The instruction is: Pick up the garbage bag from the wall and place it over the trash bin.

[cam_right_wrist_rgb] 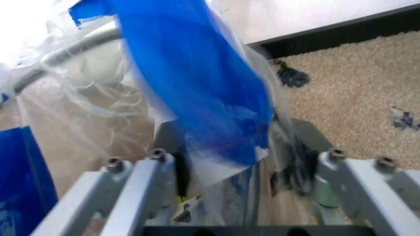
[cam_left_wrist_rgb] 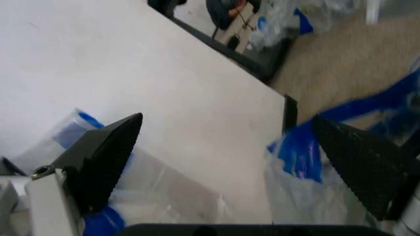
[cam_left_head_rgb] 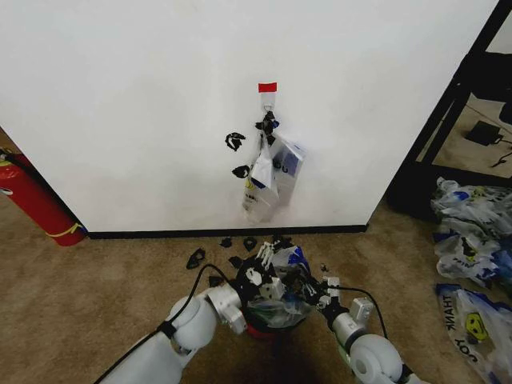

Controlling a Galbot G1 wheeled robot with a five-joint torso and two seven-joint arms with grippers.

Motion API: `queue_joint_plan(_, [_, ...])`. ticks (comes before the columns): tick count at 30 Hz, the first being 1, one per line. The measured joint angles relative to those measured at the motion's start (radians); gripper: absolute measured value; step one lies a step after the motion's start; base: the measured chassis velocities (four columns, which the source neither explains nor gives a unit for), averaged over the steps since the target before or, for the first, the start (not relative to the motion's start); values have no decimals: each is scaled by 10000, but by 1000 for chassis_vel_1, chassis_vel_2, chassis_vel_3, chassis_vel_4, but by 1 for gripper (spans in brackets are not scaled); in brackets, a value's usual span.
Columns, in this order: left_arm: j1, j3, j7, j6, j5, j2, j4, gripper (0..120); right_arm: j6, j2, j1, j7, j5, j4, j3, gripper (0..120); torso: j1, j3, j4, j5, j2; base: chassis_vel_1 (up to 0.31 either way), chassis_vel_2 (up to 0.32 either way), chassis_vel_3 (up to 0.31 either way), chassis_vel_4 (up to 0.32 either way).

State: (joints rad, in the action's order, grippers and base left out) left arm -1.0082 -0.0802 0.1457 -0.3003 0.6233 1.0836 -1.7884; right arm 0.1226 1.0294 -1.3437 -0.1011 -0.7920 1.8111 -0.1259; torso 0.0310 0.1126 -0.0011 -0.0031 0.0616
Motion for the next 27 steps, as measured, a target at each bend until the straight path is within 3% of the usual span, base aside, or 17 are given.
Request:
queue_joint_plan(7, [409, -334, 169, 20, 106, 35, 755, 94, 6, 9, 13, 19, 23, 52, 19, 74, 1, -1, -1, -5, -1, 0, 0, 0, 0])
queue_joint_plan(9, [465, -365, 176, 23, 115, 59, 847, 93, 10, 9, 14, 20, 24, 58, 20, 78, 1, -1, -1, -6, -1, 0, 0, 0, 0])
queue_joint_plan(14, [726, -478, 54, 28, 99, 249, 1279, 74, 15, 14, -6, 28, 68, 80, 19, 96, 1, -2, -4, -7, -1, 0, 0, 0, 0])
queue_joint_plan(27, [748, -437, -89, 155, -286, 280, 1339, 26, 5, 3, -104, 57, 181, 149, -3, 98, 1, -3, -3, -8, 1, 0, 0, 0, 0])
